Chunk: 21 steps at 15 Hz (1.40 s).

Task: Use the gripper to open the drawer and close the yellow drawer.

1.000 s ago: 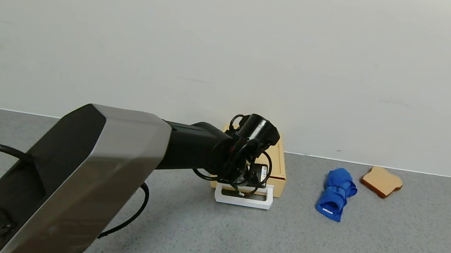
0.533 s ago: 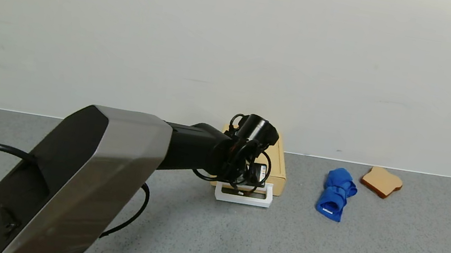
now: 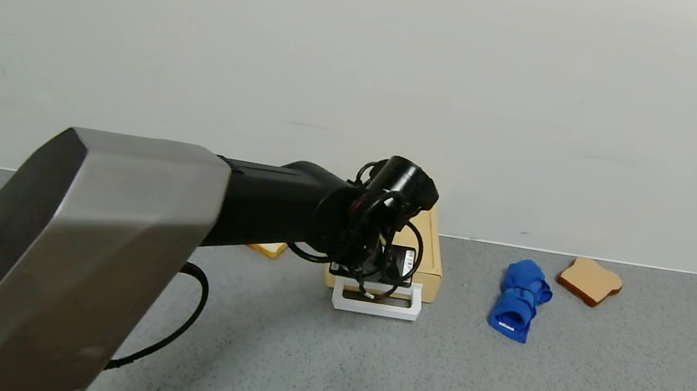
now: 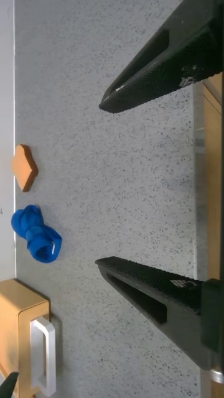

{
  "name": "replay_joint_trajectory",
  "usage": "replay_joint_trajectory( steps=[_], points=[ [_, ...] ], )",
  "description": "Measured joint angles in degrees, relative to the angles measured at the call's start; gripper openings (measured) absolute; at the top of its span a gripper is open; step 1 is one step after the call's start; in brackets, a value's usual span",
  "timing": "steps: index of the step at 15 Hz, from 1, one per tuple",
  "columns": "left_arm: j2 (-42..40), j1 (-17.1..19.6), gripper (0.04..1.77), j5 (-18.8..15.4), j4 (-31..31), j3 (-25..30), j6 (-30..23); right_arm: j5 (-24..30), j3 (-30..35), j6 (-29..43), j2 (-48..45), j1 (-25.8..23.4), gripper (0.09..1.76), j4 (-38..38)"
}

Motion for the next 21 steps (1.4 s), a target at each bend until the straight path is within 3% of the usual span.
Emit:
replay_joint_trajectory(
  steps=[2,5,9,12,17,21],
  points=[
    [-3.0,-0.2,0.11,-0.6,3.3,0.4,0.3,0.0,0.0,0.0,0.0,0.0,1.70,0.0],
    [-8.7,-0.3,0.11,-4.8,4.5,3.7,1.0,0.0,0.0,0.0,0.0,0.0,1.70,0.0],
    [-19.8,0.5,0.11,-14.7,0.0,17.6,8.9,0.0,0.0,0.0,0.0,0.0,1.70,0.0],
    [-28.6,1.5,0.11,-18.5,-8.2,31.3,14.5,0.0,0.0,0.0,0.0,0.0,1.70,0.0],
    [-40.9,4.1,0.85,-19.8,-15.3,45.5,18.7,0.0,0.0,0.0,0.0,0.0,1.70,0.0],
    [-46.7,7.6,1.19,-19.9,-26.6,55.2,22.0,0.0,0.0,0.0,0.0,0.0,1.70,0.0]
  ],
)
